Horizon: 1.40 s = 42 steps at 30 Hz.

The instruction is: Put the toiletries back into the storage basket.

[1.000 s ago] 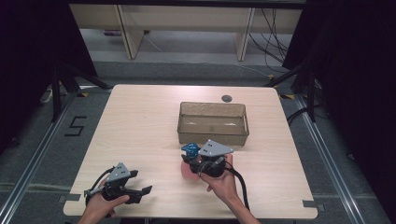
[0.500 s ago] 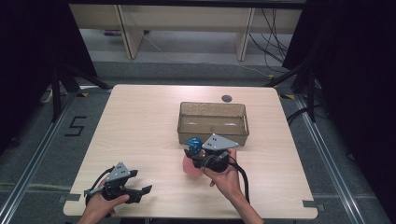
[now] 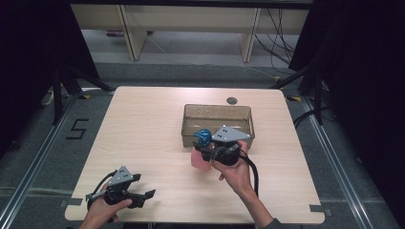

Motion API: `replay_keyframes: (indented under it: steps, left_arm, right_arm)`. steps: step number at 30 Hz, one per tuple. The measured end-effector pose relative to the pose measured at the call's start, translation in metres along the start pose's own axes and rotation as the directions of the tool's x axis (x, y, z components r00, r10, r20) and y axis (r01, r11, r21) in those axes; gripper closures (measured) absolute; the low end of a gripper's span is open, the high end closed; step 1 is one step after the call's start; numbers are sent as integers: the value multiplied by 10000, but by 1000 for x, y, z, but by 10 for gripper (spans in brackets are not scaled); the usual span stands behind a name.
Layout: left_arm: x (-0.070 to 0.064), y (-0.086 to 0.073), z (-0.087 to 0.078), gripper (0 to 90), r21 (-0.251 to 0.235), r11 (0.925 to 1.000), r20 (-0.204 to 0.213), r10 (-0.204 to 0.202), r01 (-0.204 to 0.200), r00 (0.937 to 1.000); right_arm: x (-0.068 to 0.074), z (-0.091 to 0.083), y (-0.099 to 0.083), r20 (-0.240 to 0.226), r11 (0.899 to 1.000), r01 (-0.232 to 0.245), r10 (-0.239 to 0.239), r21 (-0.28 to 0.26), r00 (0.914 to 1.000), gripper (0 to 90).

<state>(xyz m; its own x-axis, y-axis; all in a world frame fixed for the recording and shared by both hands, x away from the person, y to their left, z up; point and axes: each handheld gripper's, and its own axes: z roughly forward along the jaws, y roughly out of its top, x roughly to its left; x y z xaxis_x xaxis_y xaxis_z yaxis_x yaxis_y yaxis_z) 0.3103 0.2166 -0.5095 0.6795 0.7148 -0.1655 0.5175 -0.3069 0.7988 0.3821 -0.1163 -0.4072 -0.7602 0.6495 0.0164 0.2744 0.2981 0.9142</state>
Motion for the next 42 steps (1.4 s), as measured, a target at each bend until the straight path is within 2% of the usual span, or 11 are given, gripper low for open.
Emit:
replay_keyframes:
  steps: [14,17,18,23,26,27,29,32,38,40,42]
  left_arm:
    - [0,-1,-1,147,30,10000,-31,-16,16,10000]
    - [0,0,0,147,-31,10000,-43,-40,39,10000]
    - [2,0,-1,147,148,9998,-99,132,-130,9999]
    - [1,0,-1,147,6,10000,-39,-65,65,10000]
    - [0,-1,-1,147,-23,10000,-32,-8,8,10000]
    - [1,-1,-1,147,-37,10000,-32,-25,25,10000]
    - [1,0,-1,147,0,10000,-17,-67,67,10000]
    - [1,-1,-1,147,-25,10000,-29,-40,40,10000]
    - [1,-1,-1,147,-30,10000,-24,-35,35,10000]
    - [1,0,-1,147,-41,10000,-86,-76,76,9999]
    - [1,-1,-1,147,-22,10000,2,-38,38,10000]
  right_arm:
    - [-22,-11,18,621,9987,-456,469,-215,9970,532]
    - [-28,-14,23,743,9991,-256,281,-333,9968,532]
    - [-29,-14,24,765,9984,-408,437,-383,9961,532]
    - [-40,-19,30,789,9983,-411,442,-404,9959,532]
    - [-44,-21,32,915,9978,-535,569,-395,9942,532]
    - [-47,-22,33,1144,9987,-335,378,-391,9927,532]
    - [-49,-23,33,1192,9975,-614,650,-344,9907,532]
    - [-58,-26,36,1393,9969,-614,676,-484,9879,532]
    - [-69,-28,40,1487,9954,-698,789,-657,9857,533]
    - [-75,-31,41,1814,9949,-728,845,-704,9798,532]
    - [-79,-31,42,1868,9953,-654,777,-712,9793,532]
